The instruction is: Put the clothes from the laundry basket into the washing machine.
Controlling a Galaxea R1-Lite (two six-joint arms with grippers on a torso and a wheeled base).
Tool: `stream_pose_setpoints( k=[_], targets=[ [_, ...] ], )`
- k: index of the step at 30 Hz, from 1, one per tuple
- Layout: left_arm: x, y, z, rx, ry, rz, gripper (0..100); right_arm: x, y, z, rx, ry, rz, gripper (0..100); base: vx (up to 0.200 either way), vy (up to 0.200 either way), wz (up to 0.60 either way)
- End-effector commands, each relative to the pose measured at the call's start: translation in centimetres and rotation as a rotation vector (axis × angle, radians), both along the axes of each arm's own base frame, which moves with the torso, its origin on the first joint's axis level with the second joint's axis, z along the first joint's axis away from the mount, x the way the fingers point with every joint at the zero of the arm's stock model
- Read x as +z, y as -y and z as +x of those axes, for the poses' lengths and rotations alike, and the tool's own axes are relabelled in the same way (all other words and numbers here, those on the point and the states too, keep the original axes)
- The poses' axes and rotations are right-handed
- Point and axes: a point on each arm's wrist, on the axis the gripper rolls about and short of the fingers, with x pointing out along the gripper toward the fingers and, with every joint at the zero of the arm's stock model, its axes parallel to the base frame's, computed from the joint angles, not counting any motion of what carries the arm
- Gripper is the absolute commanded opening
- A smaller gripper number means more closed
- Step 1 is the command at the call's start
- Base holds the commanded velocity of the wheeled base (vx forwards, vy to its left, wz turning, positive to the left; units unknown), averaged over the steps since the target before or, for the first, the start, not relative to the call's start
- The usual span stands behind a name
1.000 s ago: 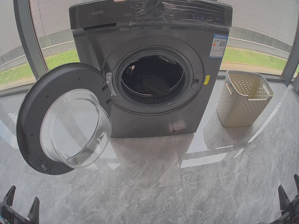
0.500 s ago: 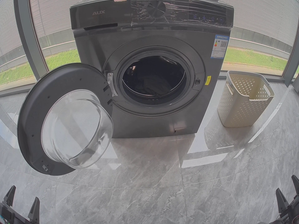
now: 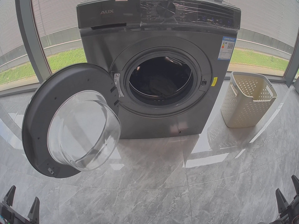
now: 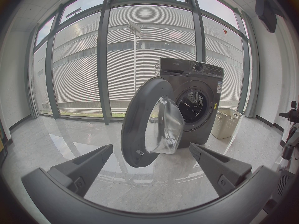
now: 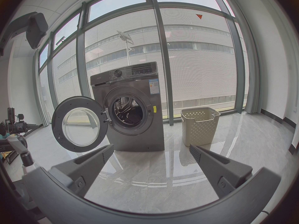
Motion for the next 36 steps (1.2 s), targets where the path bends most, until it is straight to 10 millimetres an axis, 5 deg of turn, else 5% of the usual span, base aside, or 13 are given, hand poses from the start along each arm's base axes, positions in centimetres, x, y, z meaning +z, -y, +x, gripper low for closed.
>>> stream_pose_setpoints(
  k=[1,34,36],
  targets=[
    [-0.5,0.0,0.0,0.001,-0.001,0.000,100,-0.2,0.0,-0.1,-0.001,0.009,0.002,100,0.000,0.000,0.60],
    [-0.4,0.0,0.0,-0.002,0.007,0.025,100,-0.2,0.0,-0.1,0.011,0.010,0.004,100,0.000,0.036,0.05],
    [1.7,0.0,-0.4,-0.010,0.094,0.004,100,-0.3,0.0,-0.1,0.011,0.009,0.003,100,0.000,0.000,0.00]
  ],
)
